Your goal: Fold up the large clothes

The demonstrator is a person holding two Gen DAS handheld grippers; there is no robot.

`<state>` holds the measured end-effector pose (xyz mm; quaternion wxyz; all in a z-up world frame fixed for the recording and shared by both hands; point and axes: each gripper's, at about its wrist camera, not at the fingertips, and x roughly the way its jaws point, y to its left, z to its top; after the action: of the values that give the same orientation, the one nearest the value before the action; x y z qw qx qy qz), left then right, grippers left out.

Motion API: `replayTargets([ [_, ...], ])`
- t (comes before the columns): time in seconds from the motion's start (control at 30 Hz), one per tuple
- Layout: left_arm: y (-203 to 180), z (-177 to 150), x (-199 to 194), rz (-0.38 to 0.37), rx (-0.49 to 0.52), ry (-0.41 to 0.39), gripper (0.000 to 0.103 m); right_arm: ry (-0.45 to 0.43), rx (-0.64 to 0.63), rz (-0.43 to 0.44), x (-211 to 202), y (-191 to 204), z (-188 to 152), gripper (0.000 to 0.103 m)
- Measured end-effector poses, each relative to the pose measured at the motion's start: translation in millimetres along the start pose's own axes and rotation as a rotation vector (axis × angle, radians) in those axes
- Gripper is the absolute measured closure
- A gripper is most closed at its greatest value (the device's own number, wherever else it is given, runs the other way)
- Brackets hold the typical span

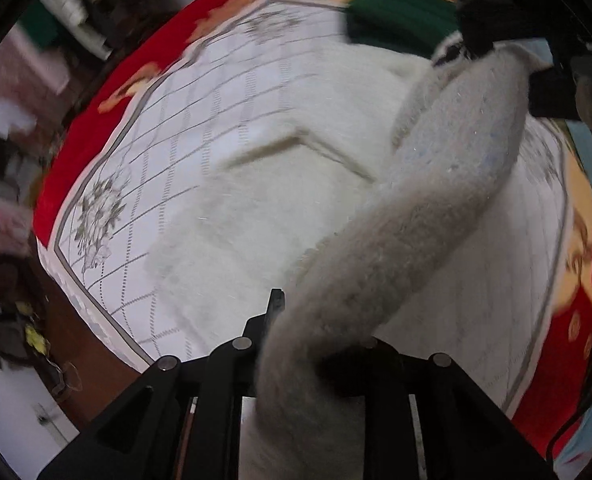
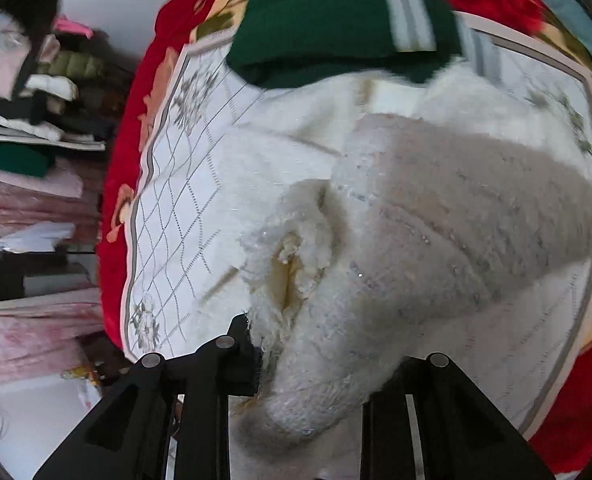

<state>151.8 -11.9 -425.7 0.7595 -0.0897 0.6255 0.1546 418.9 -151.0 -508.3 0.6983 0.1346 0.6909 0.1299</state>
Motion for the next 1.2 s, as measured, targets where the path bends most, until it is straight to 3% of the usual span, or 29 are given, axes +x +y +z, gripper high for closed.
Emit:
replayTargets([
  [0.13, 68, 21, 33, -0.023, -0.128, 0.016, 0.071, 0.063, -0.031, -0.083, 61, 64, 23, 0.071],
  [0.2, 98, 26, 46, 0.005, -0.177, 0.019, 0.065, 0.124, -0.041, -0.105, 104, 89, 36, 0.058],
  [0.23, 114, 28, 53, 0.015, -0.206, 0.021, 0.057, 0.137, -0.039, -0.103, 116, 93, 38, 0.047],
  [0.3, 143, 32, 58, 0.043, -0.261, 0.008, 0.047, 0.156, -0.017, -0.066, 143, 107, 47, 0.033],
  [0.37, 162, 34, 60, 0.058, -0.293, -0.003, 0.033, 0.156, -0.006, 0.043, 144, 112, 50, 0.024],
  [0.4, 167, 35, 61, 0.061, -0.299, -0.004, 0.027, 0.127, -0.006, 0.121, 134, 112, 50, 0.024],
  [0.47, 169, 37, 66, 0.054, -0.296, -0.002, 0.027, 0.072, -0.008, 0.262, 106, 99, 47, 0.024],
  [0.5, 166, 39, 71, 0.054, -0.284, 0.001, 0.027, 0.043, 0.001, 0.280, 94, 90, 46, 0.024],
  [0.6, 146, 51, 95, 0.084, -0.228, -0.007, 0.026, -0.124, 0.098, 0.145, 49, 21, 39, 0.024],
  [0.67, 135, 59, 122, 0.117, -0.194, 0.012, 0.026, -0.151, 0.197, 0.057, 44, -31, 38, 0.024],
  [0.73, 128, 68, 155, 0.140, -0.175, 0.060, 0.026, -0.148, 0.308, 0.033, 53, -84, 38, 0.024],
  [0.83, 131, 81, 166, 0.137, -0.195, 0.043, 0.024, -0.126, 0.405, 0.117, 85, -141, 42, 0.024],
  [0.9, 131, 88, 164, 0.144, -0.172, 0.035, 0.024, -0.106, 0.435, 0.291, 113, -159, 44, 0.024],
  [0.93, 131, 90, 163, 0.150, -0.160, 0.033, 0.024, -0.111, 0.441, 0.334, 120, -162, 43, 0.025],
  [0.97, 131, 92, 162, 0.159, -0.146, 0.029, 0.024, -0.146, 0.423, 0.344, 121, -160, 42, 0.042],
  [1.03, 130, 93, 159, 0.185, -0.120, 0.022, 0.024, -0.178, 0.376, 0.341, 119, -155, 35, 0.060],
  [1.13, 129, 93, 149, 0.205, -0.093, 0.015, 0.024, -0.224, 0.449, 0.390, 99, -166, 8, 0.066],
  [1.2, 126, 91, 137, 0.202, -0.076, 0.015, 0.024, -0.245, 0.505, 0.344, 78, -179, -24, 0.066],
])
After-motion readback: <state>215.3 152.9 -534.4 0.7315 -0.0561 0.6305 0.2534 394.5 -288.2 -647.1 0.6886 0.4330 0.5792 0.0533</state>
